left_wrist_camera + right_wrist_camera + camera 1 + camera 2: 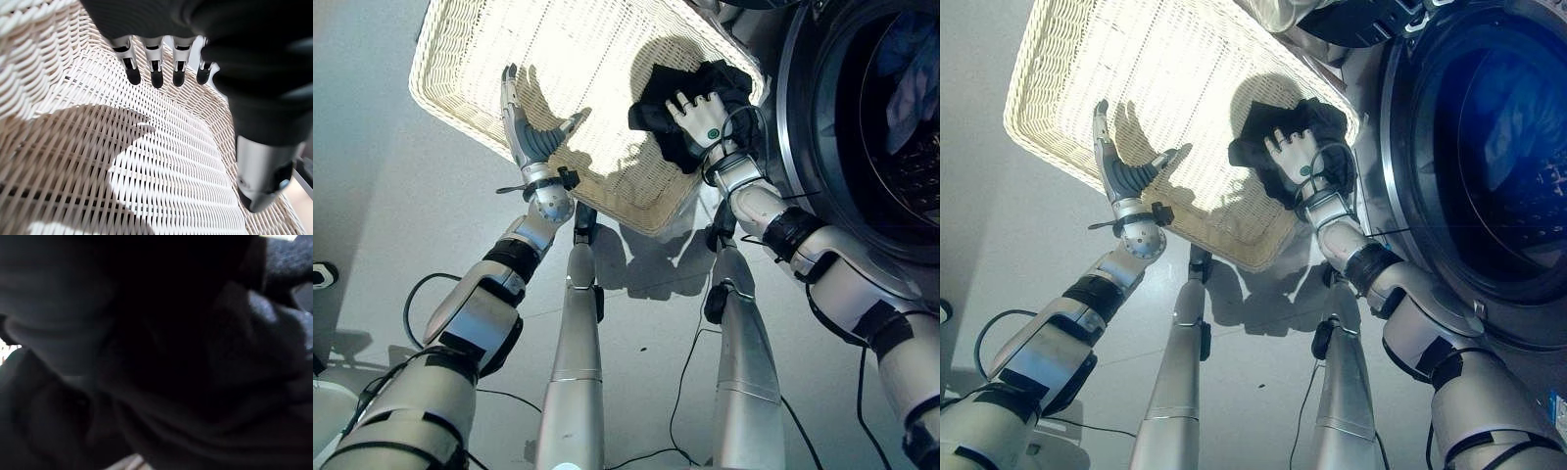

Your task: Put the clothes into the washing machine.

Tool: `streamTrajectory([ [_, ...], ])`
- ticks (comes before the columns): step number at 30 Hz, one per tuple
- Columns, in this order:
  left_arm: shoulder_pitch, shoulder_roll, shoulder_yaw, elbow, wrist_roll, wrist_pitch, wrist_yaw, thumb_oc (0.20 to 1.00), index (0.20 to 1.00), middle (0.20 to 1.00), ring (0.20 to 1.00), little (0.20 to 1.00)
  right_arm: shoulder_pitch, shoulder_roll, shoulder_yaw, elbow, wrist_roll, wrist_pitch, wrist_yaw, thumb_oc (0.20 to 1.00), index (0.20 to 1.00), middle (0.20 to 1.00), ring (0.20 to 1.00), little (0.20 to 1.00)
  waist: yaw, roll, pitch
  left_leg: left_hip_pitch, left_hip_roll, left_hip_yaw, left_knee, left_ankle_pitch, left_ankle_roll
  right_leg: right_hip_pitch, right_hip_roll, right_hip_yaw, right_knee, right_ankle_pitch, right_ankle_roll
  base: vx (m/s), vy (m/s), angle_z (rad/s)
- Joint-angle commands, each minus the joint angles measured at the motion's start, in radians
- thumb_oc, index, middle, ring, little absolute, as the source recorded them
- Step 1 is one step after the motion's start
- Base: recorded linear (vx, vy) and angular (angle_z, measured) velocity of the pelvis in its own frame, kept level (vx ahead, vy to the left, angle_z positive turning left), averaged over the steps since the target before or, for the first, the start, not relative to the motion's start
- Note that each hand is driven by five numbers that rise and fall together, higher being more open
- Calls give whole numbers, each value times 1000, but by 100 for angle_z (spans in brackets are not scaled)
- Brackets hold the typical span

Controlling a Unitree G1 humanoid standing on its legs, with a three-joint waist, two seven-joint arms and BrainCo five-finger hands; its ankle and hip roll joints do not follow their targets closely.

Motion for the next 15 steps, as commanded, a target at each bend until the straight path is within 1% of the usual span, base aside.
streamTrajectory([
  [1,-34,-12,46,26,-9,-42,36,1000,1000,1000,1000,1000,45,-99,9,127,30,39,2,200,200,200,200,200,-26,44,8,-32,-57,57,5,51,134,-4,46,-22,14,21,22,0,0,0],
  [11,-27,-16,52,18,-8,-42,39,1000,1000,1000,1000,1000,34,-104,1,123,134,-6,-56,200,200,200,200,200,-23,45,8,-38,-59,55,8,51,135,-8,47,-21,16,19,21,0,0,0],
  [12,-24,-18,53,16,-8,-41,39,1000,1000,1000,1000,1000,38,-102,-6,124,183,-22,-68,200,200,200,200,200,-23,46,8,-38,-60,54,10,50,135,-8,47,-21,17,18,20,0,0,0],
  [14,-19,-18,55,6,-6,-37,40,1000,1000,1000,1000,1000,59,-100,-46,94,471,-105,-63,200,200,200,200,200,-24,46,8,-37,-62,53,10,49,137,-10,49,-20,21,19,18,0,0,0],
  [15,-16,-16,58,-6,-7,-27,39,1000,1000,1000,1000,1000,76,-95,-96,35,707,-168,-17,200,200,200,200,200,-26,44,8,-36,-62,51,10,49,136,-11,49,-17,23,18,16,0,0,0],
])
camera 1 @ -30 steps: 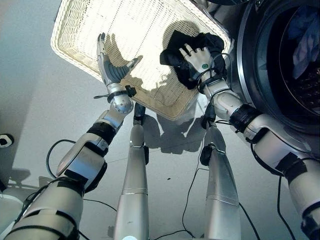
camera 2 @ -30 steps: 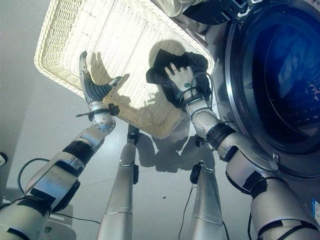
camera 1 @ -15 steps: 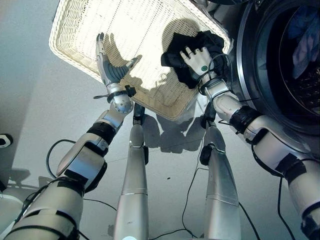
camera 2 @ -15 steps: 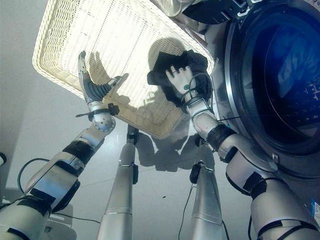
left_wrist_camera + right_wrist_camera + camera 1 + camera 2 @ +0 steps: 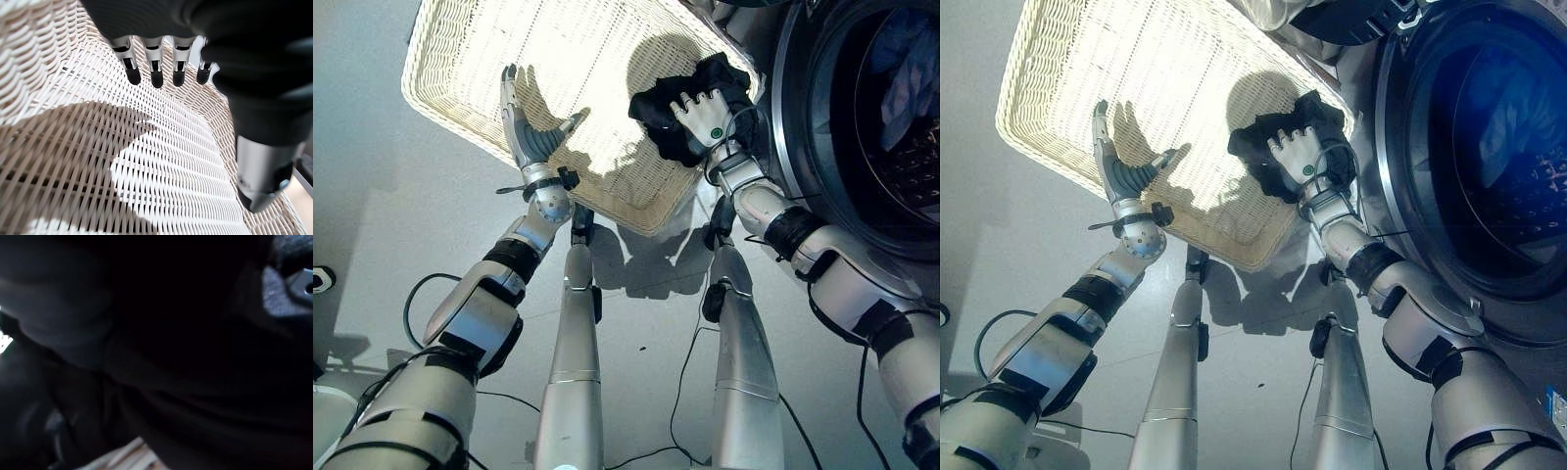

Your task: Put the clothes into the washing machine.

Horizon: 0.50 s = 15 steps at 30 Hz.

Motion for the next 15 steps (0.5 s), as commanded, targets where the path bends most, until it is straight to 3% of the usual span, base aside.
streamTrajectory([
  [1,-16,-14,62,-9,-6,-23,34,1000,1000,1000,1000,1000,85,-90,-90,-20,491,-84,94,200,200,200,200,200,-17,43,8,-33,-62,50,12,47,137,-8,50,-16,23,19,15,0,0,0],
  [2,-12,-11,67,-18,-5,-19,31,1000,1000,1000,1000,1000,99,-83,-126,-66,587,-110,116,200,200,200,200,200,-19,42,8,-33,-62,49,15,45,136,-10,50,-14,27,17,14,0,0,0],
  [3,3,-3,78,-35,1,-15,26,1000,1000,1000,1000,1000,135,-69,-202,-160,779,-170,137,200,200,200,200,200,-21,37,8,-35,-62,48,21,41,133,-14,52,-13,33,12,12,0,0,0],
  [5,13,3,92,-49,8,-9,20,1000,1000,1000,1000,1000,164,-58,-262,-222,891,-215,159,200,200,200,200,200,-24,32,8,-35,-62,48,25,37,130,-15,52,-12,35,10,12,0,0,0],
  [6,28,9,110,-59,19,-7,12,1000,1000,1000,1000,1000,213,-33,-343,-290,1045,-293,185,200,200,200,200,200,-30,25,8,-36,-58,49,30,36,127,-17,53,-11,41,7,12,0,0,0],
  [10,45,8,134,-66,33,-1,15,1000,1000,1000,1000,1000,285,0,-442,-352,1241,-411,271,200,200,200,200,200,-42,15,8,-32,-51,56,32,32,124,-15,54,-8,43,5,13,1,17,-1],
  [11,48,9,140,-66,32,2,19,1000,1000,1000,1000,1000,321,15,-489,-384,1370,-484,336,200,200,200,200,200,-50,11,8,-29,-46,61,33,31,123,-15,57,-4,48,1,13,1,64,-4],
  [13,49,9,141,-66,32,2,20,1000,1000,1000,1000,1000,326,17,-496,-385,1382,-491,352,200,200,200,200,200,-51,10,8,-28,-45,62,33,31,122,-15,57,-2,49,1,13,-3,52,-4],
  [14,52,16,147,-62,23,2,20,1000,1000,1000,1000,1000,355,20,-541,-417,1489,-549,410,200,200,200,200,200,-59,9,8,-21,-41,66,28,31,121,-10,61,2,49,-2,12,-6,62,-4],
  [15,53,19,149,-60,19,0,20,1000,1000,1000,1000,1000,358,19,-553,-422,1519,-561,426,200,200,200,200,200,-61,9,8,-20,-40,66,28,31,120,-10,61,4,50,-3,13,-9,75,-5],
])
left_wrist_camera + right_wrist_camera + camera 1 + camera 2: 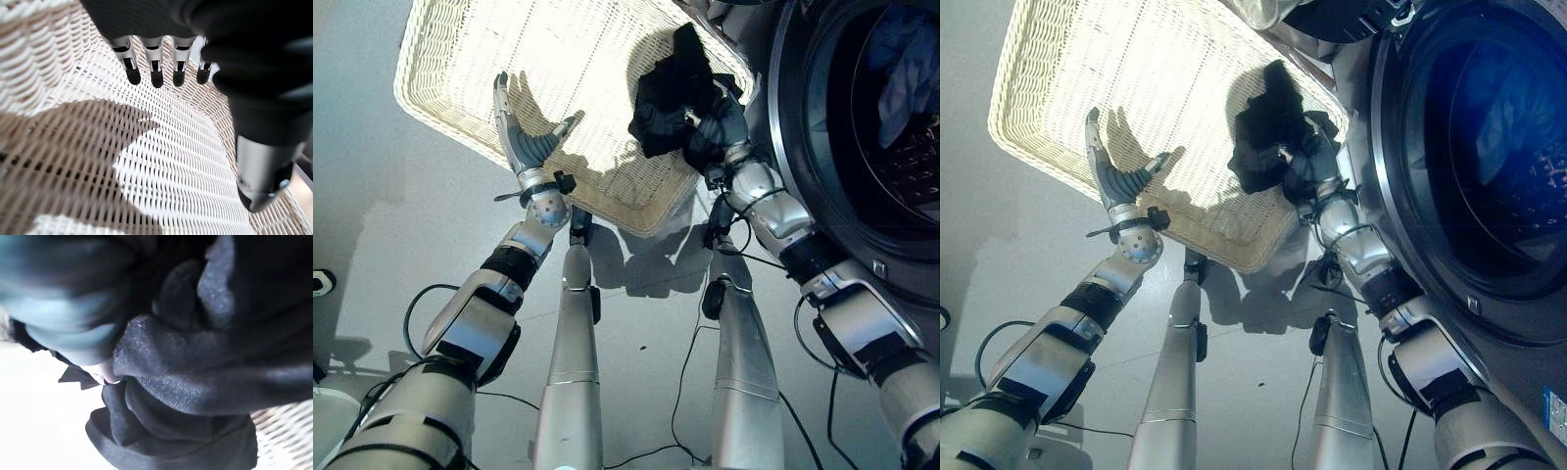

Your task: Put the clothes into the washing machine.

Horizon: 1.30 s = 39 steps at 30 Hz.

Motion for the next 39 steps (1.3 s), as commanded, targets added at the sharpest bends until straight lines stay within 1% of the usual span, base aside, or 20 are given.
streamTrajectory([
  [1,-15,22,61,3,7,-22,19,1000,1000,1000,1000,1000,54,-6,-58,-80,249,-145,132,200,200,200,200,200,-20,10,7,-17,-37,46,10,41,118,21,62,-16,4,20,16,-6,31,-5],
  [2,-16,24,62,4,4,-22,17,1000,1000,1000,1000,1000,55,-7,-65,-77,271,-152,142,200,200,200,200,200,-21,10,7,-16,-37,47,9,40,118,22,62,-16,4,20,17,-7,25,-7],
  [5,-7,46,69,22,-16,-41,3,1000,1000,1000,1000,1000,60,-18,-122,-50,466,-205,218,200,200,200,200,200,-23,9,7,-4,-32,48,2,37,117,34,63,-16,-1,18,20,-6,15,-9],
  [7,-7,47,68,22,-18,-43,2,1000,1000,1000,1000,1000,59,-19,-125,-44,483,-212,224,200,200,200,200,200,-22,10,7,-3,-31,48,-1,37,117,36,64,-16,-3,18,20,-5,5,-5],
  [8,-6,52,67,24,-22,-44,1,1000,1000,1000,1000,1000,61,-25,-136,-39,524,-216,243,200,200,200,200,200,-23,9,7,0,-31,48,-3,37,116,39,63,-17,-6,19,21,-11,-4,-6],
  [9,0,66,69,31,-32,-58,-8,1000,1000,1000,1000,1000,67,-38,-168,-8,637,-240,298,200,200,200,200,200,-24,8,7,4,-28,49,-7,35,114,45,62,-17,-12,19,24,-13,-5,-6],
  [11,-1,72,68,38,-38,-64,-13,1000,1000,1000,1000,1000,64,-44,-182,19,696,-242,325,200,200,200,200,200,-24,7,7,7,-26,50,-9,34,112,50,62,-18,-17,20,25,-8,-8,-4],
  [16,-12,87,69,66,-59,-82,-36,1000,1000,1000,1000,1000,48,-61,-200,128,797,-217,338,200,200,200,200,200,-24,6,7,11,-21,52,-9,33,108,59,59,-20,-24,22,27,-2,-1,-1],
  [19,-20,80,65,109,-69,-115,-52,1000,1000,1000,1000,1000,16,-90,-231,356,929,-131,332,200,200,200,200,200,-15,15,7,20,-19,54,-14,31,109,69,58,-21,-32,24,27,1,3,-3],
  [22,-32,74,62,131,-73,-135,-55,1000,1000,1000,1000,1000,-31,-119,-254,497,988,-101,308,200,200,200,200,200,-8,25,7,6,-20,50,-17,40,110,59,56,-21,-39,36,24,-3,6,-5],
  [25,-17,78,51,134,-77,-140,-54,1000,1000,1000,1000,1000,-69,-172,-282,573,1019,-167,183,200,200,200,200,200,-1,31,7,20,-16,42,-12,25,108,74,59,-19,-38,28,25,8,-20,-3],
  [26,-7,84,48,125,-78,-138,-50,1000,1000,1000,1000,1000,-87,-199,-293,576,1001,-215,115,200,200,200,200,200,1,30,7,18,-14,40,-9,23,107,76,60,-21,-39,30,27,6,-55,-4],
  [28,21,101,39,101,-75,-145,-40,1000,1000,1000,1000,1000,-127,-256,-304,561,978,-331,-3,200,200,200,200,200,3,24,7,18,-12,35,-8,17,108,82,64,-23,-44,32,30,-9,-94,-1],
  [30,74,145,40,45,-76,-145,-29,1000,1000,1000,1000,1000,-157,-331,-313,481,910,-512,-176,200,200,200,200,200,2,5,7,23,-6,30,-16,12,109,100,71,-36,-62,35,31,-17,-113,-2],
  [32,102,175,48,14,-84,-135,-33,1000,1000,1000,1000,1000,-154,-366,-325,406,794,-609,-305,200,200,200,200,200,-5,-11,7,30,1,28,-15,10,107,112,77,-40,-71,39,31,-9,-74,-2],
  [33,114,208,59,-6,-97,-117,-50,1000,1000,1000,1000,1000,-138,-408,-338,336,732,-623,-395,200,200,200,200,200,-14,-28,7,39,6,28,-12,7,108,125,83,-40,-70,38,32,-7,-62,1],
  [34,117,216,63,-6,-101,-114,-55,1000,1000,1000,1000,1000,-133,-421,-347,317,698,-634,-432,200,200,200,200,200,-18,-36,7,45,9,28,-12,6,109,133,85,-41,-71,38,32,-13,-73,-1],
  [35,100,252,71,8,-125,-97,-90,1000,1000,1000,1000,1000,-136,-469,-368,292,649,-633,-499,200,200,200,200,200,-28,-58,7,67,15,27,-12,1,113,160,91,-41,-74,35,32,-6,-43,-6],
  [38,76,280,79,44,-139,-100,-134,1000,1000,1000,1000,1000,-152,-520,-390,320,653,-628,-482,200,200,200,200,200,-32,-77,7,88,22,25,-5,-6,115,184,94,-40,-73,29,30,7,-23,-14],
  [39,54,301,79,76,-153,-103,-164,1000,1000,1000,1000,1000,-170,-556,-394,349,667,-613,-483,253,253,253,253,253,-36,-88,7,104,24,21,5,-12,118,202,95,-36,-71,28,28,19,3,-9],
])
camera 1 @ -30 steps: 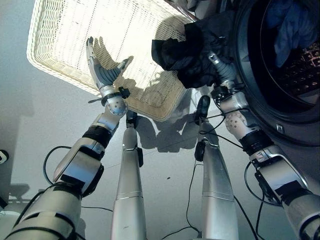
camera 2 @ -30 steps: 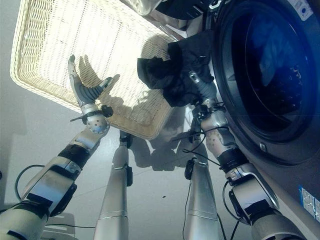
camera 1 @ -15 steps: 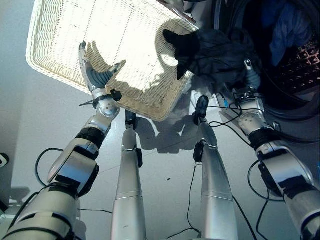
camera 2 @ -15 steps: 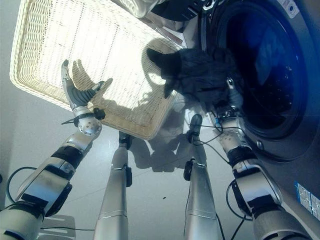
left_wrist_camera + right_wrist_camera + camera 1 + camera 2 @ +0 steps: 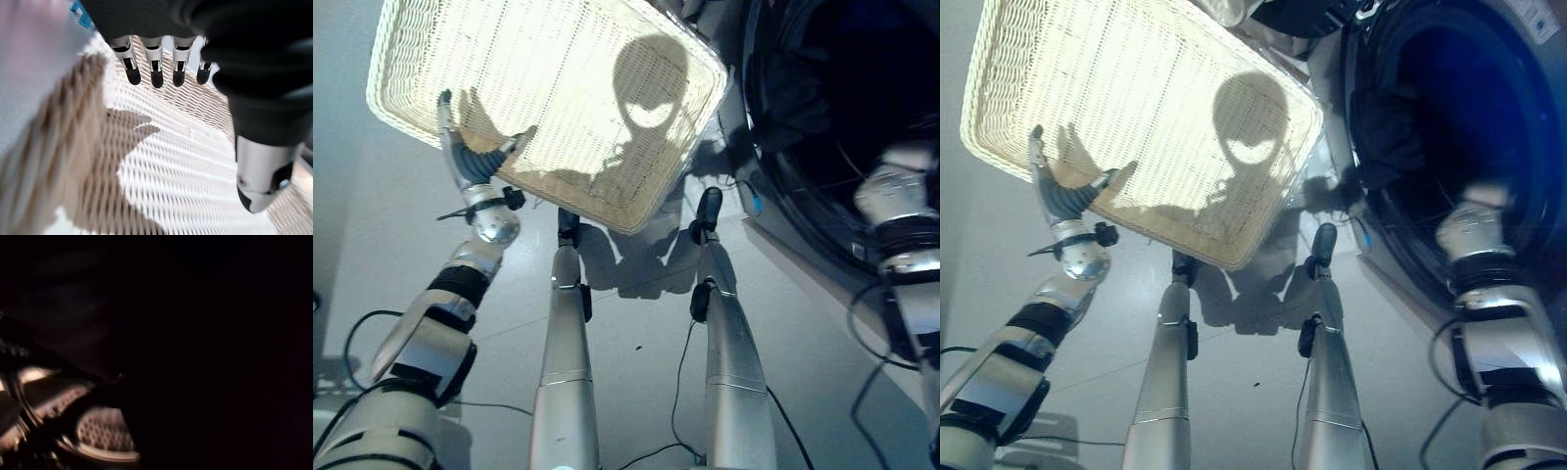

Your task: Put the clothes into the washing machine.

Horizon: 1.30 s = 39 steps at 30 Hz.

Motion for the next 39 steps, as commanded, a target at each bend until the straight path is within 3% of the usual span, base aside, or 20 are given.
streamTrajectory([
  [1,-46,75,70,70,-52,-31,-57,1000,1000,1000,1000,1000,-45,-311,-57,24,-68,-22,1,460,460,460,460,460,-57,-54,-12,101,-32,4,-103,53,124,97,26,-41,81,-73,45,7,4,-11],
  [2,-53,80,70,74,-54,-32,-62,1000,1000,1000,1000,1000,-50,-318,-62,35,-67,-13,10,743,743,743,743,743,-58,-55,-12,95,-34,4,-103,61,125,92,24,-40,80,-66,44,-2,-2,-7],
  [4,-51,79,67,77,-57,-33,-65,1000,1000,1000,1000,1000,-50,-319,-59,41,-61,-11,17,743,743,743,743,743,-56,-55,-12,104,-32,3,-102,52,125,100,25,-40,82,-74,45,20,-9,-6],
  [5,-63,87,59,84,-59,-31,-84,1000,1000,1000,1000,1000,-62,-317,-52,65,-52,56,100,1000,1000,1000,1000,1000,-49,-54,-12,102,-43,-6,-96,56,131,99,19,-39,81,-65,44,31,-14,-4],
  [9,-71,79,49,88,-54,-27,-89,1000,1000,1000,1000,1000,-71,-290,-37,100,-55,73,110,1000,1000,1000,1000,1000,-41,-47,-12,92,-52,-12,-98,59,137,90,13,-43,78,-61,44,13,-9,2],
  [13,-77,49,25,85,-52,-13,-76,1000,1000,1000,1000,1000,-73,-248,15,169,-167,188,73,1000,1000,1000,1000,1000,-25,-30,-12,73,-66,-17,-96,59,140,77,5,-49,74,-61,44,14,-15,9],
  [15,-75,42,16,75,-53,-7,-67,1000,1000,1000,1000,1000,-79,-238,60,198,-216,280,51,1000,1000,1000,1000,1000,-19,-26,-12,67,-68,-19,-93,57,142,74,4,-54,74,-62,45,-10,-12,6],
  [17,-86,36,7,72,-43,-5,-67,1000,1000,1000,1000,1000,-94,-233,149,269,-310,431,22,1000,1000,1000,1000,1000,-12,-29,-12,62,-70,-20,-96,59,142,74,4,-61,66,-58,46,-14,-51,3],
  [19,-94,32,-10,65,-47,4,-61,1000,1000,1000,1000,1000,-113,-231,222,301,-356,508,-22,1000,1000,1000,1000,1000,-5,-29,-12,70,-70,-22,-95,50,143,83,6,-64,63,-62,47,-4,-46,2],
  [22,-107,29,-38,50,-47,5,-53,1000,1000,1000,1000,1000,-170,-235,342,342,-637,696,-116,1000,1000,1000,1000,1000,1,-27,-12,63,-73,-25,-93,51,147,81,5,-75,63,-58,51,-17,-49,1],
  [24,-124,25,-51,46,-43,14,-56,1000,1000,1000,1000,1000,-206,-230,394,359,-750,773,-130,1000,1000,1000,1000,1000,5,-24,-12,59,-75,-25,-94,49,149,78,4,-79,63,-59,52,-7,-15,0],
  [26,-129,22,-58,45,-44,14,-59,1000,1000,1000,1000,1000,-220,-223,419,353,-820,803,-160,1000,1000,1000,1000,1000,7,-21,-12,56,-77,-25,-94,49,150,74,4,-81,65,-60,52,0,0,0],
  [27,-141,17,-66,41,-39,20,-60,1000,1000,1000,1000,1000,-242,-208,459,332,-956,860,-198,1000,1000,1000,1000,1000,7,-14,-12,50,-81,-25,-94,49,152,66,2,-82,67,-61,53,0,0,0],
  [31,-148,-2,-70,48,-41,14,-56,1000,1000,1000,1000,1000,-242,-165,505,264,-1162,923,-257,1000,1000,1000,1000,1000,8,-1,-12,44,-86,-19,-98,49,154,56,-1,-82,70,-67,55,-9,16,2],
  [36,-152,-47,-71,74,-27,-14,-38,1000,1000,1000,1000,1000,-187,-108,530,197,-1376,886,-345,1000,1000,1000,1000,1000,1,26,-12,37,-94,-6,-104,47,157,38,-5,-69,76,-81,55,-24,55,3],
  [39,-145,-79,-64,71,-6,-25,2,1000,1000,1000,1000,1000,-100,-74,542,55,-1538,886,-426,1000,1000,1000,1000,1000,-13,42,-12,29,-99,9,-113,49,155,21,-8,-53,73,-88,55,-34,67,1],
])
